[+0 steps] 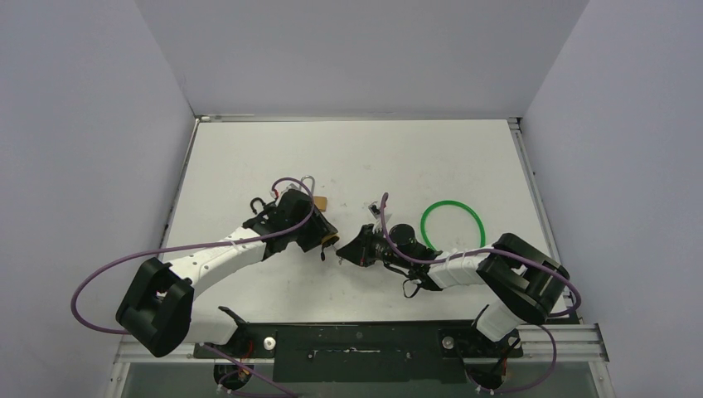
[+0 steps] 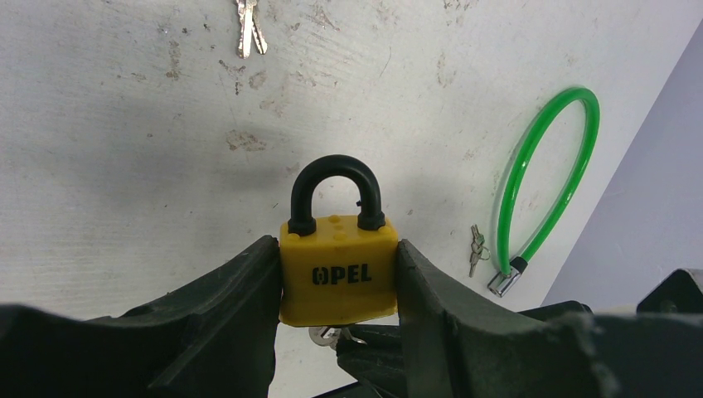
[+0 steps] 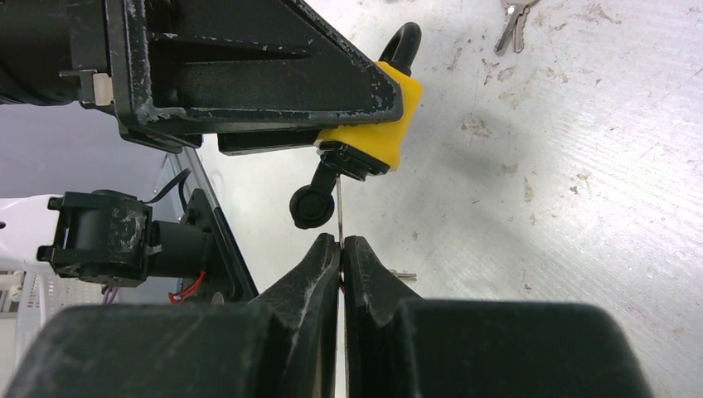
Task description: Unlock with the key
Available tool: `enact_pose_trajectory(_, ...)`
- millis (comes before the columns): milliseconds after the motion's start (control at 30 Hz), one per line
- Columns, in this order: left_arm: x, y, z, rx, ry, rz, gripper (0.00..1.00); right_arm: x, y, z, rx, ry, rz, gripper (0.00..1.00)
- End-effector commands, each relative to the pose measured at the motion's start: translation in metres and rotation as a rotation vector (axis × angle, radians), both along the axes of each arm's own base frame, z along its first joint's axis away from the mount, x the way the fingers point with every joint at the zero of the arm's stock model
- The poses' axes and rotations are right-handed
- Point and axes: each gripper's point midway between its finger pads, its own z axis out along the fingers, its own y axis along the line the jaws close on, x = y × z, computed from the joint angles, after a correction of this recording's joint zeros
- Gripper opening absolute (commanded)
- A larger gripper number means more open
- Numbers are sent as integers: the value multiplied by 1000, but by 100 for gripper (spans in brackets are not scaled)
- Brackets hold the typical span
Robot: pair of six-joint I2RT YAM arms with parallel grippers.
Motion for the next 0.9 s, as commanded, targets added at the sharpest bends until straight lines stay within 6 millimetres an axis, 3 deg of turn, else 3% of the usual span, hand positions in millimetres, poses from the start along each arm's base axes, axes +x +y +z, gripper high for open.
enact_pose_trajectory(0, 12, -11, 28, -86, -84, 2, 0, 11, 6, 32, 85, -57, -25, 0)
enact_pose_trajectory(433, 12, -11, 28, -98, -85, 11, 0, 30, 5, 31, 83, -14, -79, 0)
enact_pose_trajectory(867, 10, -14, 34, -138, -87, 11, 0, 39, 1, 17, 22, 45, -138, 0)
